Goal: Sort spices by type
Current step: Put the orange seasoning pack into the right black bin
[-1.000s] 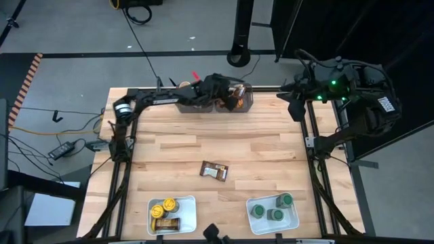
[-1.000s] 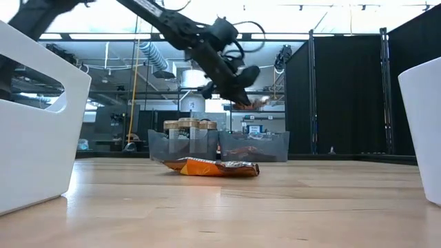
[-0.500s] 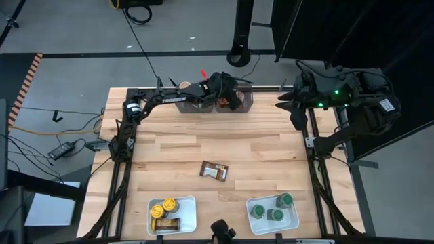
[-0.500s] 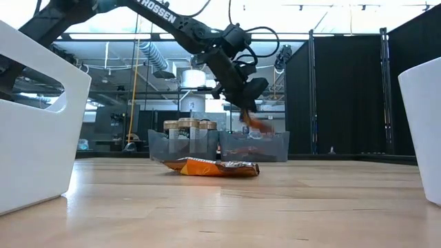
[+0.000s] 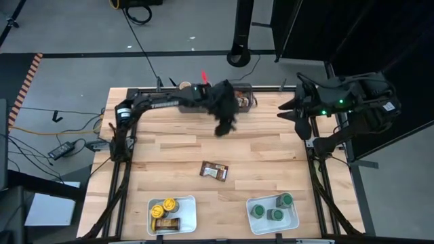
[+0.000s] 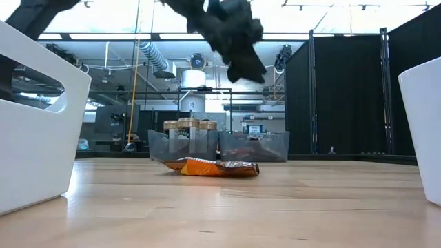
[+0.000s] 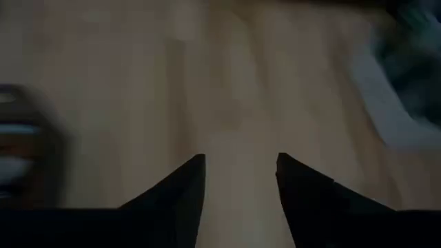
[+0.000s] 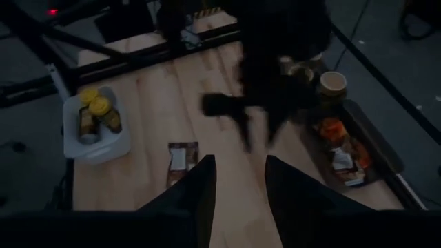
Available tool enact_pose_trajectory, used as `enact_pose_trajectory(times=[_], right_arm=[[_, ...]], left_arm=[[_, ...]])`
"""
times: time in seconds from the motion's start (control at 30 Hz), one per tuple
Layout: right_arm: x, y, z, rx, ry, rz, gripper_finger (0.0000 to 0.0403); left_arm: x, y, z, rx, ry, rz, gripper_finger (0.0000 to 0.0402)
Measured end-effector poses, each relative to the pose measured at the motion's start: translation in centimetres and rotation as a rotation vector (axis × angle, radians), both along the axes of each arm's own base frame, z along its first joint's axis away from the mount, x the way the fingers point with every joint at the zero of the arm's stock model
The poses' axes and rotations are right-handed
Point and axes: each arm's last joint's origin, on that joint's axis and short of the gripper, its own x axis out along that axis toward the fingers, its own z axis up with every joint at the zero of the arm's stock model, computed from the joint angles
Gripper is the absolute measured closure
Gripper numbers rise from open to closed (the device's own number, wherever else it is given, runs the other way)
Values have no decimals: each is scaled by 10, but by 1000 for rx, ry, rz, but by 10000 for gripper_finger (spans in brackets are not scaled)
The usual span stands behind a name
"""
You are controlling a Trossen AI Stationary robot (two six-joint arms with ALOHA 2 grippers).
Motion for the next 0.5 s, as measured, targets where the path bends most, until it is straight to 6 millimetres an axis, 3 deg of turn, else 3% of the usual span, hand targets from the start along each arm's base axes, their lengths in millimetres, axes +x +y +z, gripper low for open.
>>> enact_pose_trajectory(times=[0.07, 0.27, 0.5], right_arm=[[-1, 3, -1, 0, 7, 20, 270], [-2, 12, -1, -1, 10, 73, 270], [-3, 18, -1, 10, 7, 87, 270]], left_arm=[[-7, -27, 4, 29, 73, -115, 228], [-17, -104, -9, 81, 295, -355, 235], [-28, -169, -47, 158, 410, -456, 236]])
